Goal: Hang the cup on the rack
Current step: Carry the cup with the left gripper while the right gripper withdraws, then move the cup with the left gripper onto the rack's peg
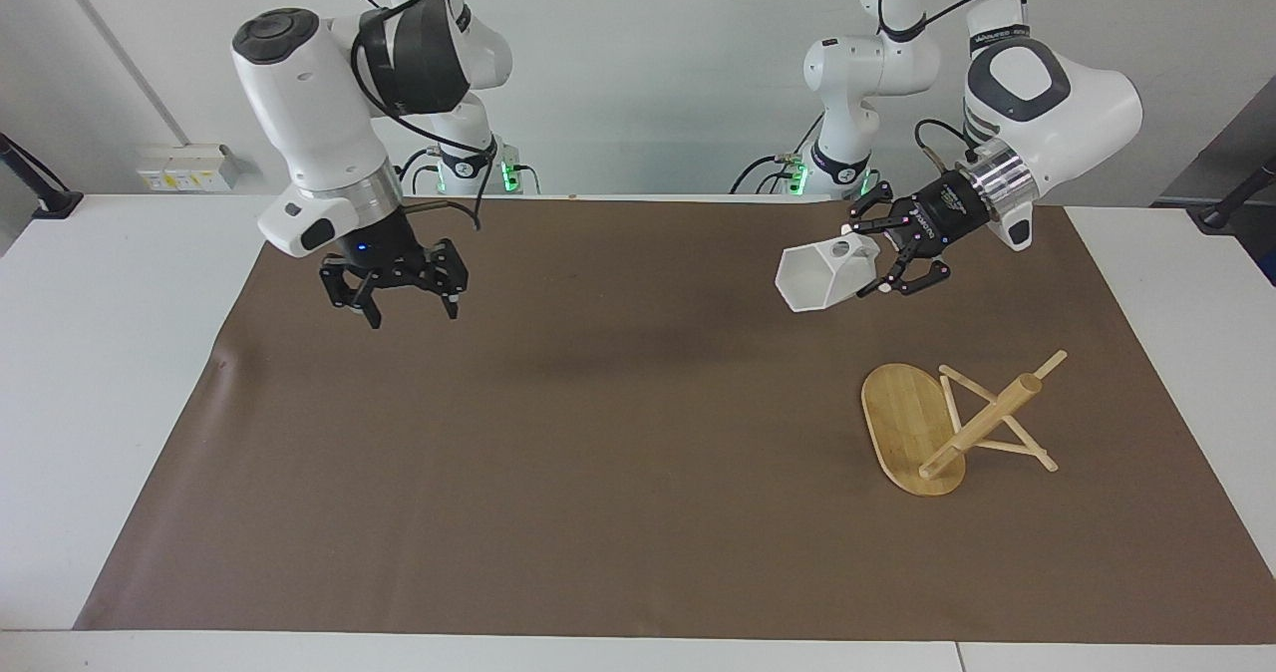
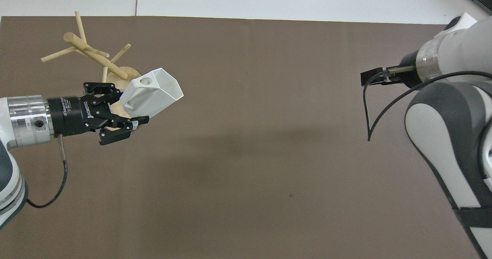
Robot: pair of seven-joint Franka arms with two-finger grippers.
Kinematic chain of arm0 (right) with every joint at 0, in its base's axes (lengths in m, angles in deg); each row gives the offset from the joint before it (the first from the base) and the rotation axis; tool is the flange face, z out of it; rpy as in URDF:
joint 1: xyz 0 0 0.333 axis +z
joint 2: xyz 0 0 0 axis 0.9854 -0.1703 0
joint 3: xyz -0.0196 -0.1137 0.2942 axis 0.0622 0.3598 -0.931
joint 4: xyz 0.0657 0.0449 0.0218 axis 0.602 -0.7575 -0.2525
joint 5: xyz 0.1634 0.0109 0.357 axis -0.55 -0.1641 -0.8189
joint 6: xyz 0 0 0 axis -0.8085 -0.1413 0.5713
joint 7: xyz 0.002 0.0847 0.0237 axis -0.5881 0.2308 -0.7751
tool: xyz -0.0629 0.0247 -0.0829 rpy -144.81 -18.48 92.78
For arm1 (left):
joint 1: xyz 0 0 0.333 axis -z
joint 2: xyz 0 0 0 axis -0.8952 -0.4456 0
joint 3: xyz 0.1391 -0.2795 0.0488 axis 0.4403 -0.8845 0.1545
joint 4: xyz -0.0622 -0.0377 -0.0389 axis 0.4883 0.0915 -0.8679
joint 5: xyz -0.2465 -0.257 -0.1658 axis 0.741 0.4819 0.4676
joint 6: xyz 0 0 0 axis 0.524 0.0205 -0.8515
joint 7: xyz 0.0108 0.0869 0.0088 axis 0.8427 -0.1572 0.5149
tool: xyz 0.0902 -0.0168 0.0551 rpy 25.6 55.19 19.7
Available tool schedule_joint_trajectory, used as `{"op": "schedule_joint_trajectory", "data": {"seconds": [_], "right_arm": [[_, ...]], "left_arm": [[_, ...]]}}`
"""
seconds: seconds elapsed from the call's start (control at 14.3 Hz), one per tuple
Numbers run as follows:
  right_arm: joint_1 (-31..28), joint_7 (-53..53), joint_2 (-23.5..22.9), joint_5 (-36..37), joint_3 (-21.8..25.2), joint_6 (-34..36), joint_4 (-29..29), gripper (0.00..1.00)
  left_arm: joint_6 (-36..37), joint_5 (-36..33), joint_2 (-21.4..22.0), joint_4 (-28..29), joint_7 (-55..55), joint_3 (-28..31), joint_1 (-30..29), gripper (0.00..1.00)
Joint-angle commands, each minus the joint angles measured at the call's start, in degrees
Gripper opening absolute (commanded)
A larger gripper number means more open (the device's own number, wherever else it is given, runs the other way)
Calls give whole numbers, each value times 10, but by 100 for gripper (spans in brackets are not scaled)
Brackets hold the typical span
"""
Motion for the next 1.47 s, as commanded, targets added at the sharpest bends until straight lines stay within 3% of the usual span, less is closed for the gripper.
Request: {"op": "schedule_joint_trajectory", "data": {"seconds": [0.0, 0.21, 0.63, 1.4], "right_arm": [[3, 7, 19, 15, 51, 14, -10, 100], [3, 8, 32, 16, 86, 10, -10, 100], [14, 0, 37, 16, 85, 31, -4, 100], [14, 8, 10, 8, 81, 196, 119, 100]], "left_arm": [[-104, -6, 14, 38, -58, 1, 43, 0], [-187, -5, 5, 57, -79, 0, 82, 0], [-250, 0, -21, 51, -131, 1, 76, 0], [-338, 0, -32, 53, -227, 1, 76, 0]]}}
